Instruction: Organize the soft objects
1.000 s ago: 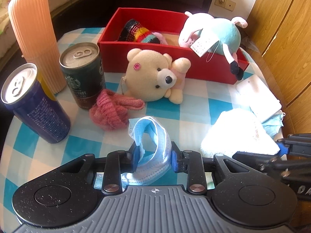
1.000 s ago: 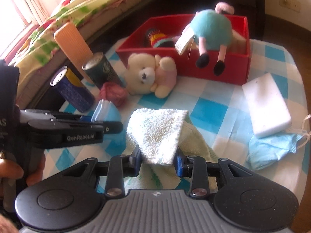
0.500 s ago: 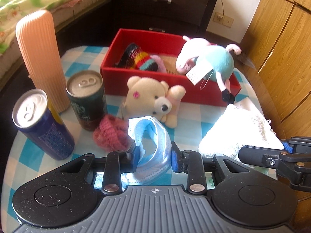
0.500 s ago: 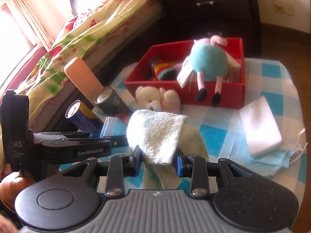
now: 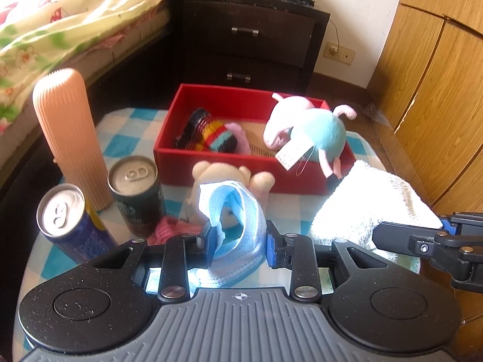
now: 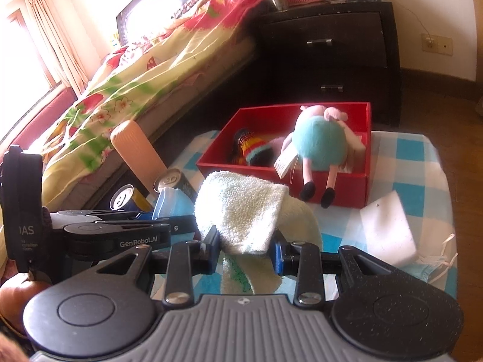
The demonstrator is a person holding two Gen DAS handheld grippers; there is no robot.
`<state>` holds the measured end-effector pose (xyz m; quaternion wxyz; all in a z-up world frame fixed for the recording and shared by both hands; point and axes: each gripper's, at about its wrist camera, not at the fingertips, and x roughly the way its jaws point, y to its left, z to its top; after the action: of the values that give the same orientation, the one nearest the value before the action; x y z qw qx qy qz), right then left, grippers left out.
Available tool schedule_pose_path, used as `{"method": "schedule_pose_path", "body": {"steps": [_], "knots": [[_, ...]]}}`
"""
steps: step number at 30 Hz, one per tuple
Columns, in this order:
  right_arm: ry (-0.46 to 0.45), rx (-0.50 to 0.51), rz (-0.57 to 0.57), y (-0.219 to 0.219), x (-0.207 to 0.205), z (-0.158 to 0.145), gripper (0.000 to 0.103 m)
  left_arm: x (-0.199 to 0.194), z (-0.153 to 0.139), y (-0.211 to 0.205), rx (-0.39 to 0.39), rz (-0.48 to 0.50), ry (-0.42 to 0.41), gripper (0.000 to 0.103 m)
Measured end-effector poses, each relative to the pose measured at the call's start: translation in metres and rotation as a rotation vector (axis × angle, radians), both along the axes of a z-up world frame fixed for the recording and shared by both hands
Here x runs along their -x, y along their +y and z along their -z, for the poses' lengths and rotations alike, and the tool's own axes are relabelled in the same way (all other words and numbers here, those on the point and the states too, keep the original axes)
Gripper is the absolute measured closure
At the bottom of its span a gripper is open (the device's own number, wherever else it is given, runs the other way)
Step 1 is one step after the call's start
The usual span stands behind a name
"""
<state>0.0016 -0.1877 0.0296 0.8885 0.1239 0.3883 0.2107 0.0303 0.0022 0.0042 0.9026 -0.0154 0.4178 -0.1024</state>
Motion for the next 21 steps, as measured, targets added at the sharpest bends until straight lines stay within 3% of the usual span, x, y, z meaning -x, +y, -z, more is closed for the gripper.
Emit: {"method": "schedule_pose_path", "body": {"steps": [21], "knots": [[-0.052, -0.015, 0.017, -0.004, 0.006, -0.010, 0.091, 0.005, -0.018, -0.013, -0.072, 0.014, -0.107, 0.069]]}}
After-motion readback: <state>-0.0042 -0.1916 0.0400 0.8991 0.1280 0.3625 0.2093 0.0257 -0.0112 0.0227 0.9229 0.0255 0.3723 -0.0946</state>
